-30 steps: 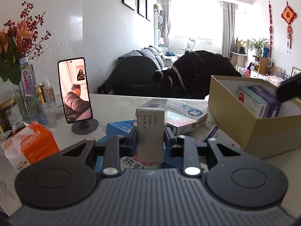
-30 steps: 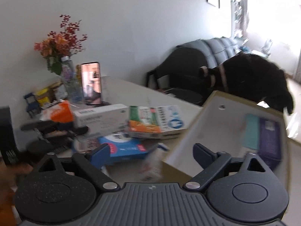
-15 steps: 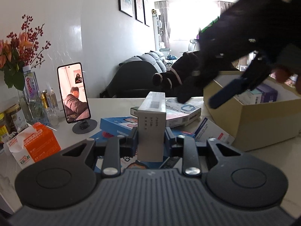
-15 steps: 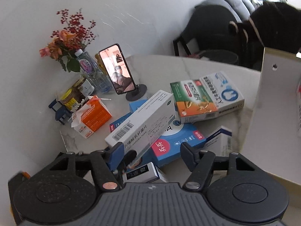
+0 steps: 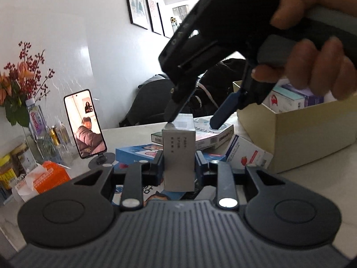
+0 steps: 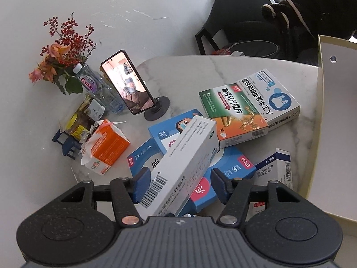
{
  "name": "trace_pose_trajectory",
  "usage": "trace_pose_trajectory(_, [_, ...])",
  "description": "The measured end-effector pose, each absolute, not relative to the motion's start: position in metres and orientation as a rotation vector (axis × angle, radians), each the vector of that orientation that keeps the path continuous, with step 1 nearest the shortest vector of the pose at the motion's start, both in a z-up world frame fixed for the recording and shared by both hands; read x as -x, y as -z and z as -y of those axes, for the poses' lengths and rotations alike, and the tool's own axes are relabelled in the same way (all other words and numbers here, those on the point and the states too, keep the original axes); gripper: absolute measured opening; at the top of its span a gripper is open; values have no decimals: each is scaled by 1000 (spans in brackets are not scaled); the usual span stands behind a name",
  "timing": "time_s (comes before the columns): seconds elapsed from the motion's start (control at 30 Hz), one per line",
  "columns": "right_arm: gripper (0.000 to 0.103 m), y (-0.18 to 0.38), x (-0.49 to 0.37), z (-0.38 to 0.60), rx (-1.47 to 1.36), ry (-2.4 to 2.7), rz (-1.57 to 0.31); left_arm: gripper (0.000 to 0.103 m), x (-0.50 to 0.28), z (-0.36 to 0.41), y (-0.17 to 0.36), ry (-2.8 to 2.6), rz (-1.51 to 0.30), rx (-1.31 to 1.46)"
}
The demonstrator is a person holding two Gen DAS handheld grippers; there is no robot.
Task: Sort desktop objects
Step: 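Grasp the white box with the right gripper while the left gripper releases it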
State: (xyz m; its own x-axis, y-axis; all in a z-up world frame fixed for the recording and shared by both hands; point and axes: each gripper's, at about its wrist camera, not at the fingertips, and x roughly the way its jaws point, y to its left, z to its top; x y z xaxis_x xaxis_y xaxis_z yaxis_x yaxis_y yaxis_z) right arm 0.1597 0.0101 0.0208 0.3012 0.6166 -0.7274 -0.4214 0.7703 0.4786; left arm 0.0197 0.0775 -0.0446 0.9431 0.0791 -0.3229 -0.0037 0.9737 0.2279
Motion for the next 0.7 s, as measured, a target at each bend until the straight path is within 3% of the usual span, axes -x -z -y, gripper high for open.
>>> trace_pose_trajectory(0.13, [62, -21, -164, -11, -226, -690, -1075, 26, -17, -72, 46, -34, -328, -263])
trace_pose_trajectory(0.4, [49, -14, -166, -16, -234, -670, -1114, 27, -12, -74, 47, 47, -332, -239])
trace_pose_trajectory(0.7, [33, -15, -167, -6, -268, -666, -1118, 37, -9, -81, 49, 120, -353, -190])
